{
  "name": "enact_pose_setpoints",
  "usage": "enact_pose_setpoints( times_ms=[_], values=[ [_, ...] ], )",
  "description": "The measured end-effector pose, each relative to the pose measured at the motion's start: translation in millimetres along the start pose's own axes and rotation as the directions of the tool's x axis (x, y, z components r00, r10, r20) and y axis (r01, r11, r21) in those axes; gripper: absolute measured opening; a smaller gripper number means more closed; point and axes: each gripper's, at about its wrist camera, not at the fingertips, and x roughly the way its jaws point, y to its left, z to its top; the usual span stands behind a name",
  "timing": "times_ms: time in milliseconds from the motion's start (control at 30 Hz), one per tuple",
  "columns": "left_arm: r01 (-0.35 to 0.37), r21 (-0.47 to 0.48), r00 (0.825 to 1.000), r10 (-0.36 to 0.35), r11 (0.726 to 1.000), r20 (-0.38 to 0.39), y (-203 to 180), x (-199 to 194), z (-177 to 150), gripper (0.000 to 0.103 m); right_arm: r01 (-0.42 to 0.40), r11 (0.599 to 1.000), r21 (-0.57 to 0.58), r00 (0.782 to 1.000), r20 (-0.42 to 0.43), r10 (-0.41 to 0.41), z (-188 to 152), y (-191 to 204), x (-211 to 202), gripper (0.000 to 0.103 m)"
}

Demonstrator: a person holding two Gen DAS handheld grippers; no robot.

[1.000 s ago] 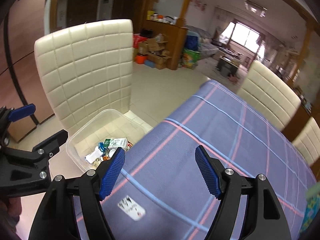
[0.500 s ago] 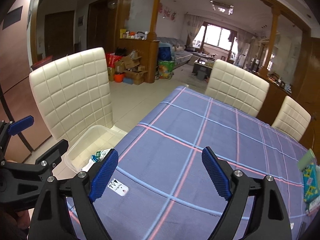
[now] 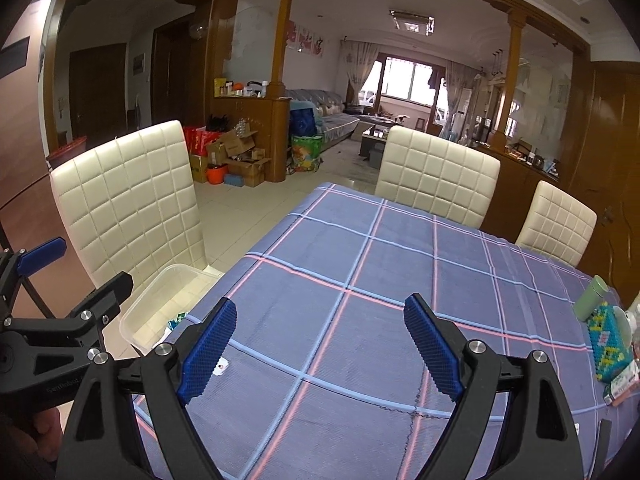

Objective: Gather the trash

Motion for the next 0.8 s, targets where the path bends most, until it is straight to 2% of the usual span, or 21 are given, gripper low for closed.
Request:
enact_pose_setpoints(
  times_ms=[400, 533, 800],
  values=[
    [0.025, 0.028, 1.0, -0.025, 0.999, 0.011, -21.2, -9.5, 2.9, 0.099, 0.001, 0.999, 0.034, 1.0, 0.007, -0.001, -7.1, -17.7, -8.0, 0.084],
    [-0.004, 0.055, 1.0, 0.003, 0.998, 0.014, -28.9, -10.4, 2.6, 0.099, 0.001, 0.999, 0.038, 1.0, 0.009, -0.001, -9.2, -20.1, -9.2, 0.084],
    [0.013, 0.084, 0.999, -0.016, 0.996, 0.03, -38.4, -13.5, 1.9, 0.099, -0.002, 0.999, 0.053, 1.0, 0.004, 0.002, -12.8, -26.4, -10.0, 0.084]
  ],
)
